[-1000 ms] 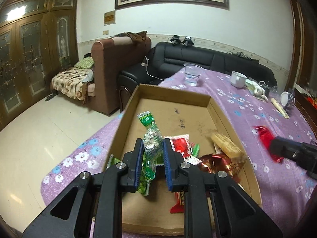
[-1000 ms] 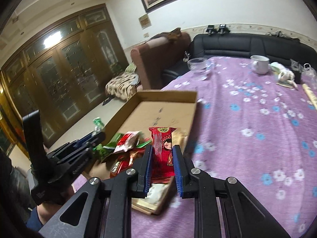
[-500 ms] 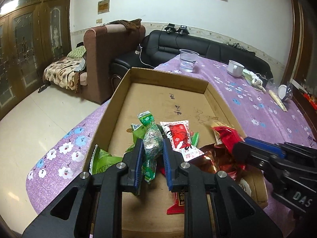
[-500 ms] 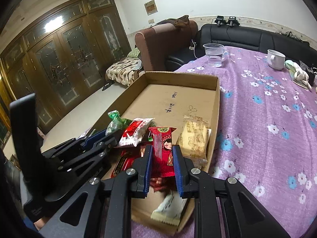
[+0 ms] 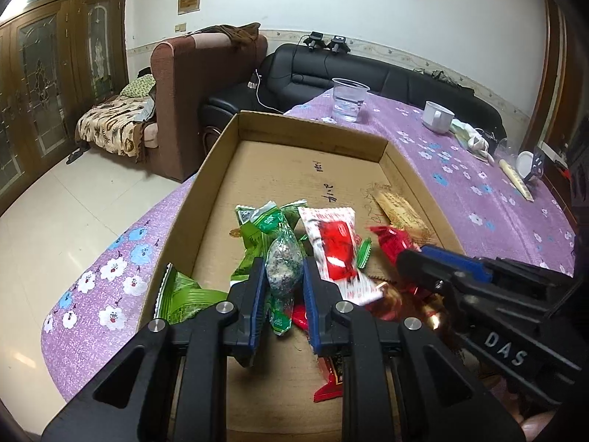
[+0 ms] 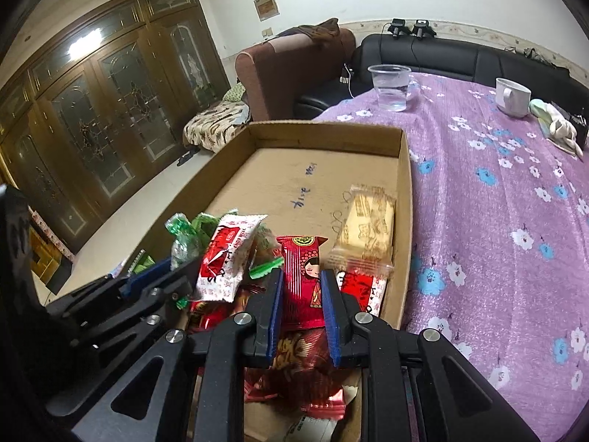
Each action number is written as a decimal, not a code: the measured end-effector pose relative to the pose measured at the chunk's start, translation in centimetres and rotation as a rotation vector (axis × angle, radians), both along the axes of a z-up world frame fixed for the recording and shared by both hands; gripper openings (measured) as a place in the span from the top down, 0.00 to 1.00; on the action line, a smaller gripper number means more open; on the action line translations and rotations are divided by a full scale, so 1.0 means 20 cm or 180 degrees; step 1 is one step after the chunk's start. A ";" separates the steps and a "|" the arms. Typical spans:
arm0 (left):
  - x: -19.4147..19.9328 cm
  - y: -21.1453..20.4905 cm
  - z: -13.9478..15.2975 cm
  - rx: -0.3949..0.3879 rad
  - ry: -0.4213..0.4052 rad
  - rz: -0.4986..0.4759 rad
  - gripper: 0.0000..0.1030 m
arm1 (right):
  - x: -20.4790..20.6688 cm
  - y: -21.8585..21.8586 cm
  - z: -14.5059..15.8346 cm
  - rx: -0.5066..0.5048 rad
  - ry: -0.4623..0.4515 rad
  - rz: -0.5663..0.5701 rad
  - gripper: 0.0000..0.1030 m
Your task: Organize snacks
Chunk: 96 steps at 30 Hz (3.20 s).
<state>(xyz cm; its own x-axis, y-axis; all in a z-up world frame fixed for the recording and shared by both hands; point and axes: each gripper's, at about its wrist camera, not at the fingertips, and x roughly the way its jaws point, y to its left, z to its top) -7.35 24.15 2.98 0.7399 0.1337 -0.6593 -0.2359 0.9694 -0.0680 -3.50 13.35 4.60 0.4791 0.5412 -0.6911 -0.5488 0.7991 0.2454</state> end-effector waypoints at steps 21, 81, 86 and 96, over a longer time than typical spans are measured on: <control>-0.03 -0.08 0.03 0.0365 -0.0075 0.0044 0.83 | -0.03 -0.04 0.03 0.0126 -0.0037 0.0047 0.76; -0.17 -0.03 0.20 0.0535 -0.0479 0.0289 0.17 | -0.16 -0.27 0.22 0.0462 -0.0171 -0.0110 0.42; -0.17 -0.06 0.23 0.0680 -0.0427 0.0350 0.13 | -0.22 -0.33 0.25 0.0353 -0.0374 -0.0154 0.27; -0.18 -0.13 0.24 0.1062 -0.0316 0.0433 0.12 | -0.37 -0.47 0.26 -0.0066 -0.0805 -0.0307 0.18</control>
<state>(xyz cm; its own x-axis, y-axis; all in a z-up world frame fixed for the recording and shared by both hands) -11.00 21.58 7.70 0.7588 0.4305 -0.4888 -0.3720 0.9024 0.2173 -10.98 4.02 9.71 0.6865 0.4718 -0.5534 -0.5117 0.8541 0.0934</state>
